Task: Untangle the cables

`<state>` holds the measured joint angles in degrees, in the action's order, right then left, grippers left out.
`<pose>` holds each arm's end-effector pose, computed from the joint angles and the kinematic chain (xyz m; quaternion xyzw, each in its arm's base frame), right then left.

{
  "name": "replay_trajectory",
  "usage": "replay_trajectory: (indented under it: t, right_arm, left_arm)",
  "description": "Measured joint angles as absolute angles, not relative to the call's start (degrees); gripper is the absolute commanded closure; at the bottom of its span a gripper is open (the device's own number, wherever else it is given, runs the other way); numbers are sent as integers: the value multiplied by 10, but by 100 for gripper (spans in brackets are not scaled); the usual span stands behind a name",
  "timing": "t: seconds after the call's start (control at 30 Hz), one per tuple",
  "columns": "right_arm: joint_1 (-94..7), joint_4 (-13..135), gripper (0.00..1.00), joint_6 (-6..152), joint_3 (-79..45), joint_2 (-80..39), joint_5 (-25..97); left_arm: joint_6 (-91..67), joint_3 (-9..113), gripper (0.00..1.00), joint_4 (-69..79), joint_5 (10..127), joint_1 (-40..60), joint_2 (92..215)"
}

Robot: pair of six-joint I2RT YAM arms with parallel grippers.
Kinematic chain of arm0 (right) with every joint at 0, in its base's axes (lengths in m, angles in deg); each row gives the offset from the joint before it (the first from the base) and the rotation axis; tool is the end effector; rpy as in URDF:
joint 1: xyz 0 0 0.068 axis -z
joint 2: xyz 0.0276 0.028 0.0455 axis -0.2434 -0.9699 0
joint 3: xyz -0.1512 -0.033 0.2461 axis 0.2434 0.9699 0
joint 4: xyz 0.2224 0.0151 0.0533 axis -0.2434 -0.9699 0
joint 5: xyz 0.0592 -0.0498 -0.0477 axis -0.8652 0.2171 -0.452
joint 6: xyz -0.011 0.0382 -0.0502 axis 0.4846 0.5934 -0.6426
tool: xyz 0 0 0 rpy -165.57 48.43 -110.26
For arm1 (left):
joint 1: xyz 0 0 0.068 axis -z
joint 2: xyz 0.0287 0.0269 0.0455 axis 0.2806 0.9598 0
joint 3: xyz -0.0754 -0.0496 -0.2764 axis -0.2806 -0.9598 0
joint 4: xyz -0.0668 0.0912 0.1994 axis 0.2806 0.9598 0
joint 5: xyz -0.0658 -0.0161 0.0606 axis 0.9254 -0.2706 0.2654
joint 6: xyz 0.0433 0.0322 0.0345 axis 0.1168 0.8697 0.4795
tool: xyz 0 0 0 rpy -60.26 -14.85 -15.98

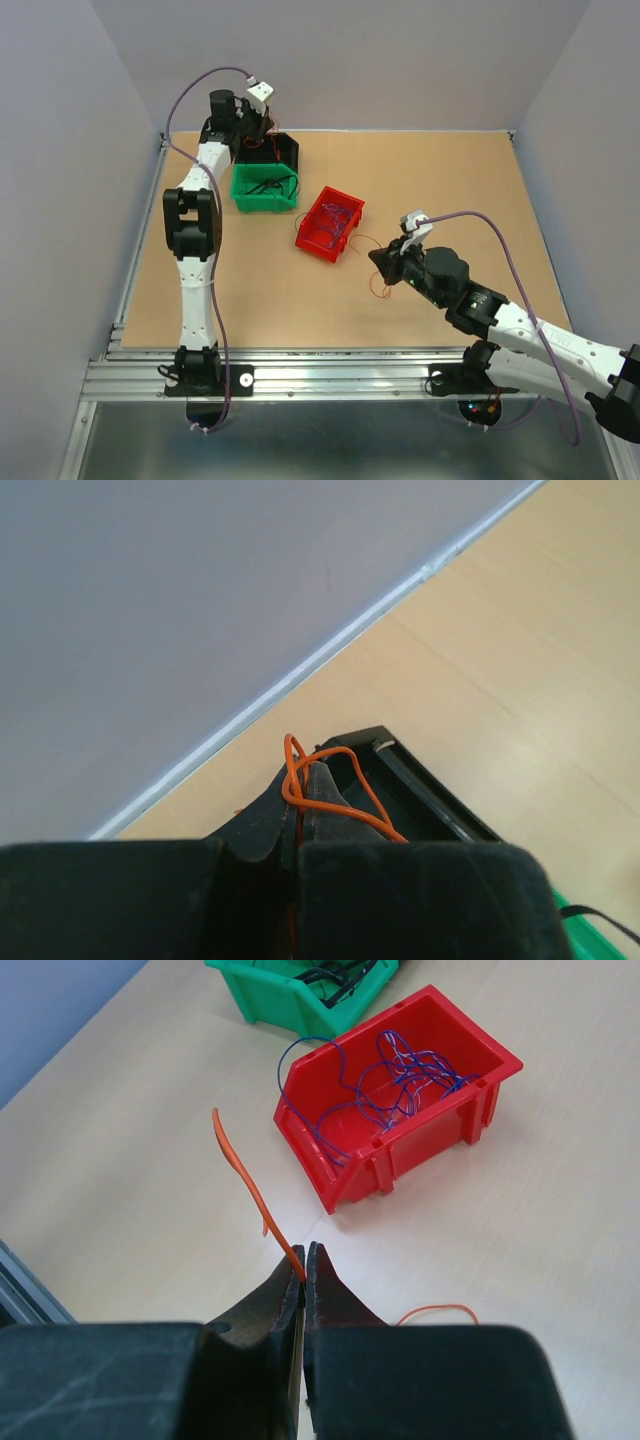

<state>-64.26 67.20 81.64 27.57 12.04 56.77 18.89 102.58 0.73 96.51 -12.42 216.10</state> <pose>0.1184 0.1246 0.2955 -0.1627 0.7552 0.2674 0.5759 0.5581 -0.0673 0.2875 0.3448 0.6657 -0.1506 0.6444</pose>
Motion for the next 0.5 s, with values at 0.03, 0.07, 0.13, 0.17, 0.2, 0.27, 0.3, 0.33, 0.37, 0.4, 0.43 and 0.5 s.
replay_trajectory:
  t: [0.03,0.07,0.13,0.17,0.2,0.27,0.3,0.33,0.37,0.4,0.43,0.5]
  right_arm:
    - [-643,672,99,816,276,121,568]
    - [-643,672,99,816,276,121,568]
    - [-643,672,99,816,276,121,568]
    - [-643,672,100,816,276,121,567]
    - [-643,672,100,816,276,121,566]
    - [-643,672,99,816,276,122,564]
    - [-643,672,99,816,276,123,563]
    - [-643,672,99,816,276,123,563]
    - [-643,672,100,816,276,123,561]
    - [-643,672,100,816,276,123,561]
    - [-643,672,99,816,276,123,559]
    - [-642,672,99,816,276,123,559]
  left_arm:
    - [205,1029,100,21,966,-124,2161]
    - [224,1035,100,41,964,-123,2162]
    - [259,1056,100,81,961,-122,2169]
    - [276,1067,100,100,960,-122,2173]
    - [301,1081,100,124,961,-122,2179]
    - [353,1100,100,174,963,-122,2188]
    - [371,1101,100,192,964,-122,2190]
    - [387,1101,100,208,964,-122,2190]
    - [411,1101,100,230,963,-121,2193]
    - [443,1105,100,257,960,-118,2197]
    - [455,1108,100,269,959,-117,2201]
    - [496,1125,100,312,954,-112,2215]
